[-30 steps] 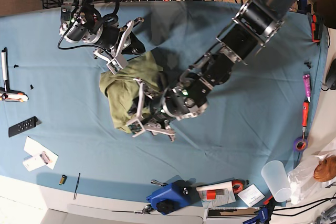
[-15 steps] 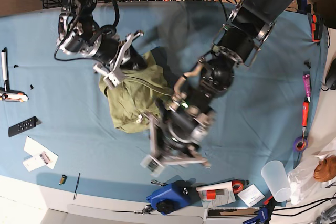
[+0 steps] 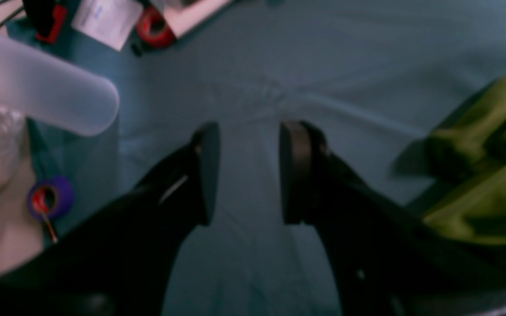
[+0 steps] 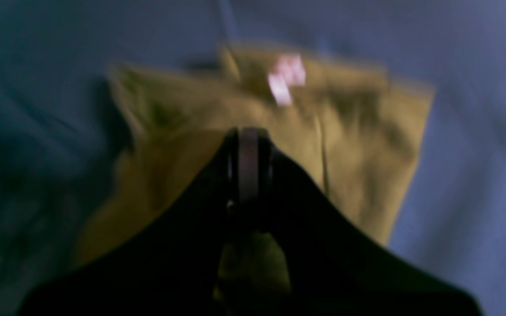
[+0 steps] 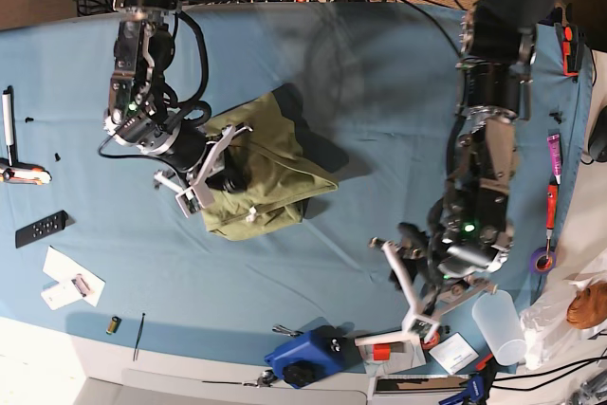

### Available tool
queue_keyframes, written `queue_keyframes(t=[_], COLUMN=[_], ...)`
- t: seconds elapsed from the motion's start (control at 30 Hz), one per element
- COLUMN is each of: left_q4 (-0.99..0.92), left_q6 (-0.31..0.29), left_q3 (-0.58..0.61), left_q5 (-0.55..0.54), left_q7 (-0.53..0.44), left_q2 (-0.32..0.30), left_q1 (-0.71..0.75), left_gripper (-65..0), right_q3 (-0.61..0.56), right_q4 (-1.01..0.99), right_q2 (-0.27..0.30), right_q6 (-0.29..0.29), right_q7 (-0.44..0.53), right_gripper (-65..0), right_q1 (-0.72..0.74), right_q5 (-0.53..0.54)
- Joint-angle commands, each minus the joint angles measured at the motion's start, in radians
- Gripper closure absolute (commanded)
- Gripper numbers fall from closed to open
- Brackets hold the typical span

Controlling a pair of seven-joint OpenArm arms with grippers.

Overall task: Layout the t-shirt on the table in an organized manner, then fold the t-shirt properly
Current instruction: 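Press and tuck the bundle with both grippers to compact it, then release the bundle and raise the right gripper away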

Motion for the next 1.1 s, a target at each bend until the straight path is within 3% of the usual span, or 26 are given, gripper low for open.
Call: queue_keyframes(t=[0.0,0.2,0.53,0.63,0.73,0.83,0.93,1.0,1.07], left_q4=[0.017,0.042,0.187,0.215,0.218,0.220,0.221,0.222,0.225], left_q6=[-0.001,0.000,-0.007,-0.043,-0.080,-0.080,-0.080,-0.085,-0.127], left_q3=[-0.013,-0.028,-0.193,-0.263,-0.316,-0.367,-0.423,-0.461,-0.498], left_q5=[-0.009,-0.026,-0.047,-0.114,-0.166,-0.181,-0.190,-0.204,-0.237], left_q7=[-0.011,0.019,0.019,0.019,0.020,0.020,0.024,0.031,0.042], left_q2=[-0.021,-0.106,-0.154,-0.154,-0.154,-0.154,-0.154,-0.154,-0.154], left_q1=[-0.016,0.064,0.245,0.301,0.341,0.373,0.401,0.419,0.437], left_gripper=[-23.4,-23.4,-23.4,-23.4,-23.4,-23.4,-23.0,-18.9,-11.5], right_q3=[0.002,0.002,0.038,0.042,0.042,0.041,0.041,0.041,0.041], right_q4=[-0.025,-0.231,-0.100,-0.101,-0.101,-0.119,-0.183,-0.229,-0.245], right_q2=[0.003,-0.035,-0.040,-0.041,-0.040,-0.040,-0.040,-0.040,-0.040], right_q6=[0.006,0.015,0.015,0.015,-0.049,-0.117,-0.146,-0.147,-0.148], right_q7=[0.046,0.070,0.074,0.105,0.158,0.197,0.219,0.218,0.197], right_gripper=[0.0,0.0,0.0,0.0,0.0,0.0,0.0,0.0,0.0], right_q1=[0.035,0.120,0.142,0.170,0.185,0.185,0.186,0.189,0.193], right_q5=[0.003,-0.016,0.016,-0.055,-0.141,-0.212,-0.247,-0.252,-0.251])
